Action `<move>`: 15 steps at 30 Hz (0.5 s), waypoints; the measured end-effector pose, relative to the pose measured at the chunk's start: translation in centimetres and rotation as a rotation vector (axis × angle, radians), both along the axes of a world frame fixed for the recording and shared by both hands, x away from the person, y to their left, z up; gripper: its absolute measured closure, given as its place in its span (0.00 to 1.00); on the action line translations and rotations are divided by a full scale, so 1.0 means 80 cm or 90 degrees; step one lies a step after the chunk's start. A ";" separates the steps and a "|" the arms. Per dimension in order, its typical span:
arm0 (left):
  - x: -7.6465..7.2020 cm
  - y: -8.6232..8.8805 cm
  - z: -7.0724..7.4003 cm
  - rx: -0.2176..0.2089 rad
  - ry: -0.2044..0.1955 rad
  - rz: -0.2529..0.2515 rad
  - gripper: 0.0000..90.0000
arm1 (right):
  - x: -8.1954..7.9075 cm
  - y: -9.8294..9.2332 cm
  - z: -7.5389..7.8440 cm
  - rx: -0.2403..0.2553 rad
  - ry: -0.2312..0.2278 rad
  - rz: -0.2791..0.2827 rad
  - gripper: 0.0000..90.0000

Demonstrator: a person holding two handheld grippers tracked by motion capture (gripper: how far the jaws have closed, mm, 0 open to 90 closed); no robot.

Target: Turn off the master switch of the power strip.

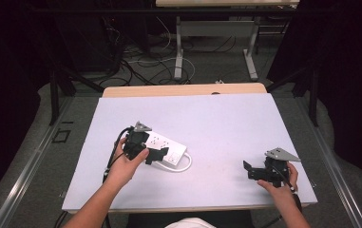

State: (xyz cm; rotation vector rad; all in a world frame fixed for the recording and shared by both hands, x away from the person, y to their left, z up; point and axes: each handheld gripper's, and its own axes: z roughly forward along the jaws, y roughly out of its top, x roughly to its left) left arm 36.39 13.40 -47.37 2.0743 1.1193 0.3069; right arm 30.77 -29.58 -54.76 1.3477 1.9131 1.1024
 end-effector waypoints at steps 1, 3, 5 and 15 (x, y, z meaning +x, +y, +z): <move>-0.001 0.002 0.001 0.001 0.003 0.000 0.00 | 0.000 0.000 0.000 0.000 0.000 0.000 0.00; -0.002 0.008 0.002 0.004 0.002 0.007 0.00 | 0.000 0.000 0.000 0.001 0.000 0.000 0.00; -0.002 0.011 0.002 -0.002 -0.004 0.010 0.00 | 0.000 0.000 0.000 0.001 0.000 0.000 0.00; -0.006 0.049 0.007 -0.011 -0.010 0.063 0.00 | 0.000 0.000 0.000 0.002 0.000 -0.001 0.00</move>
